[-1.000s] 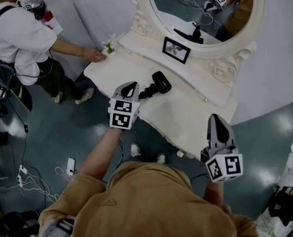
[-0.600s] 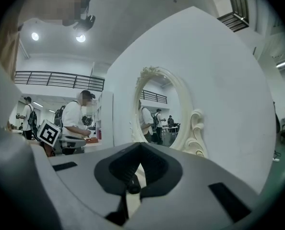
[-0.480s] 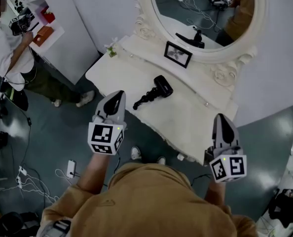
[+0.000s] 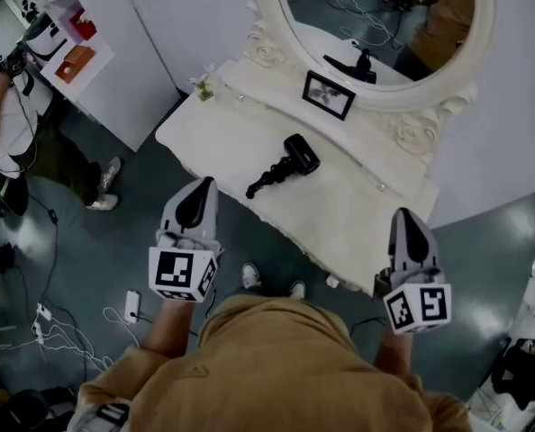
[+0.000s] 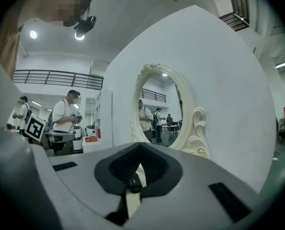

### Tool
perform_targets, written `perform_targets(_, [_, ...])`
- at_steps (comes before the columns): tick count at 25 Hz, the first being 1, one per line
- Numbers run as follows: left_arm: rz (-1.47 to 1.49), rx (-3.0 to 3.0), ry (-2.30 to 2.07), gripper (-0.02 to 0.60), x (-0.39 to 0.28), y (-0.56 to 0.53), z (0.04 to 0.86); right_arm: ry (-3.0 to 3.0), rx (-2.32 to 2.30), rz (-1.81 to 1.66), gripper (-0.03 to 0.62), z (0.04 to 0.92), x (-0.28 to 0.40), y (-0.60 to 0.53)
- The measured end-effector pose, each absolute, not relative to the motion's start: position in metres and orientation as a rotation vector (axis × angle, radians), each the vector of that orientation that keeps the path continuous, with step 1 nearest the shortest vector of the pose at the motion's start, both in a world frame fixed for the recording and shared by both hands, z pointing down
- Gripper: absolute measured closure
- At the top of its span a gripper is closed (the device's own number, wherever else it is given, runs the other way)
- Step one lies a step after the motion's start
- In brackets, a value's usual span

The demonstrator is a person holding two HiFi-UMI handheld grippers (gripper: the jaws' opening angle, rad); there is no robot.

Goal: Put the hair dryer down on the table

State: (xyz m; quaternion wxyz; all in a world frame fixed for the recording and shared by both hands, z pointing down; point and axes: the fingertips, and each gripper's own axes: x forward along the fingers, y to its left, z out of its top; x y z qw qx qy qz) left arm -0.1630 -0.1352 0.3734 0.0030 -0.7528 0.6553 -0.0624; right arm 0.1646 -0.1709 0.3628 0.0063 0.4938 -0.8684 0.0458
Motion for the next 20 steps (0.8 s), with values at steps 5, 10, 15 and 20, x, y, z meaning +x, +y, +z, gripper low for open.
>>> perform_targets(5, [-0.188, -2.362, 2.065, 0.578, -0.172, -0.139, 0.379, -2.711, 1.529, 0.136, 0.591, 0.366, 0.155, -0.173])
perform_targets(10, [-0.176, -2.368, 2.062, 0.578, -0.177, -0.143, 0.380, -2.713, 1.525, 0.131, 0.591, 0.366, 0.146, -0.177])
perform_targets(15, [-0.168, -2.368, 2.065, 0.578, -0.181, -0.145, 0.379, -2.719, 1.518, 0.129, 0.591, 0.365, 0.141, -0.180])
perform_targets(20, [-0.162, -2.368, 2.065, 0.578, -0.181, -0.147, 0.378, -2.724, 1.515, 0.117, 0.591, 0.364, 0.138, -0.184])
